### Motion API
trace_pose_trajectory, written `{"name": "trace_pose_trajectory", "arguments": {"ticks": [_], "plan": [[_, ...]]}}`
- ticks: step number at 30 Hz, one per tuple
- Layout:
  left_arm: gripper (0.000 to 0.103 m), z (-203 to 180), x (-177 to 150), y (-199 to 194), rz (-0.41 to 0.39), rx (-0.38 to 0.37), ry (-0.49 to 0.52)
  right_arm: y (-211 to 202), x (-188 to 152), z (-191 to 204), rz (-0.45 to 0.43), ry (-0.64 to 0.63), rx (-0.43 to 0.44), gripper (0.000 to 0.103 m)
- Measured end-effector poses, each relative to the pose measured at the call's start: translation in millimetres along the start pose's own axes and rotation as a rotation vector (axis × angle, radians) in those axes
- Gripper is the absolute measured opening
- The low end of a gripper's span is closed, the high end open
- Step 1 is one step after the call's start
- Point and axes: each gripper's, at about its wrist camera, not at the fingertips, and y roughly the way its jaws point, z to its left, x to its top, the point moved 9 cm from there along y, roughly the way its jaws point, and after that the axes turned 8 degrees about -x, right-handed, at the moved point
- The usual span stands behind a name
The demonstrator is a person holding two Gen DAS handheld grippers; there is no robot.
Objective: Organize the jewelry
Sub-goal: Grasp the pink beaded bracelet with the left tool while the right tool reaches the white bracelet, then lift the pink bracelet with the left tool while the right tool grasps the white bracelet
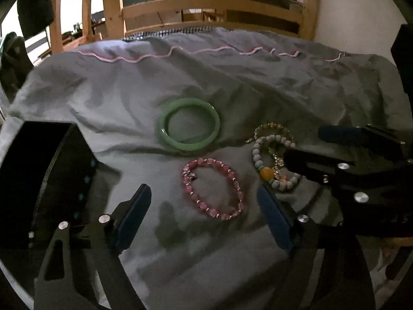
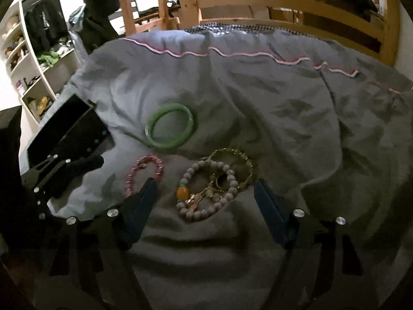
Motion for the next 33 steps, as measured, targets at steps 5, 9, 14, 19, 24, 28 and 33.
{"name": "trace_pose_trajectory", "arguments": {"ticks": [5,9,14,19,24,28,33], "plan": [[0.060,9,-8,15,0.041,-0.046,-0.054,25,-8,2,0.062,-0.004,-0.010,0.058],[0.027,13,-10,14,0.047,-0.054,-0.073,28,-9,-9,0.049,0.039,-0.067,0.013],[0.008,22,-12,10,0.045,-0.089,-0.134,12,-6,-22,0.009,0.141,0.002,0.009],[0.008,24,-14,1,0.033,-0.098,-0.155,-7,-1,-14,-0.036,0.151,0.072,0.009],[0.008,24,-12,-6,0.014,-0.101,-0.164,-26,5,-12,-0.087,0.168,0.105,0.009],[0.008,24,-7,-20,-0.023,-0.105,-0.166,-44,10,-11,-0.125,0.177,0.131,0.009],[0.008,22,0,-37,-0.061,-0.109,-0.164,-60,16,-11,-0.150,0.186,0.150,0.009]]}}
